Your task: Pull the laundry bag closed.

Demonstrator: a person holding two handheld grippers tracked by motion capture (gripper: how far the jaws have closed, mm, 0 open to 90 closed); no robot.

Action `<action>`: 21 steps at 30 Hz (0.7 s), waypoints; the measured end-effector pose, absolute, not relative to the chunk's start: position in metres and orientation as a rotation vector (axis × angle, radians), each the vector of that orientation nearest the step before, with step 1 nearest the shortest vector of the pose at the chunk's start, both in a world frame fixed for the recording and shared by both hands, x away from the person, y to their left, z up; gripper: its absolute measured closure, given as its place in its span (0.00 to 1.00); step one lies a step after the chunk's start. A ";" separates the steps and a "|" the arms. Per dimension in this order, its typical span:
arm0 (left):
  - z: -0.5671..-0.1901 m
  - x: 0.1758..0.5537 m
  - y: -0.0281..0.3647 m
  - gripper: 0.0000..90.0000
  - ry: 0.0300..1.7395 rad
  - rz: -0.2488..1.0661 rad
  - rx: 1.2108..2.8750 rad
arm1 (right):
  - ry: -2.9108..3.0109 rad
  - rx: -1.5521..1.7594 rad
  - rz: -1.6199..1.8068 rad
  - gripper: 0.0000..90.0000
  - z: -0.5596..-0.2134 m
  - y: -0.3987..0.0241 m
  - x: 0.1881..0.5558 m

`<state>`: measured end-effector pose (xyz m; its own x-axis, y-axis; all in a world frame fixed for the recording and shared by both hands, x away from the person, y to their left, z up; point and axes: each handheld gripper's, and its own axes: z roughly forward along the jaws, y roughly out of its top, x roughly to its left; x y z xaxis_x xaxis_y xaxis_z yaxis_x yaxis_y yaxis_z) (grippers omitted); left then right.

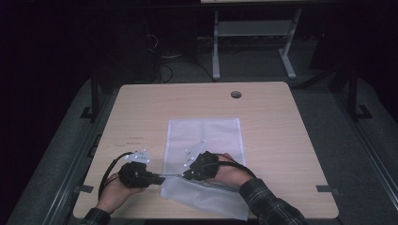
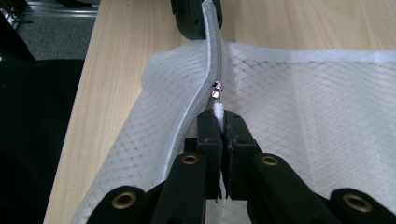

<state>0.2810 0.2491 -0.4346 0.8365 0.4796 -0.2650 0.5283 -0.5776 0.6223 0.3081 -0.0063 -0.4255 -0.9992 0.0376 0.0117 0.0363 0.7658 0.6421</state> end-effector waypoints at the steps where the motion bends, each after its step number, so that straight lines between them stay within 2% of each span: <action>1: -0.435 0.281 0.250 0.94 0.735 -0.090 2.283 | 2.951 0.059 1.069 0.96 -0.426 -0.006 0.308; 21: -0.434 0.282 0.252 0.94 0.749 -0.089 2.278 | 2.954 0.095 1.081 0.96 -0.425 -0.019 0.307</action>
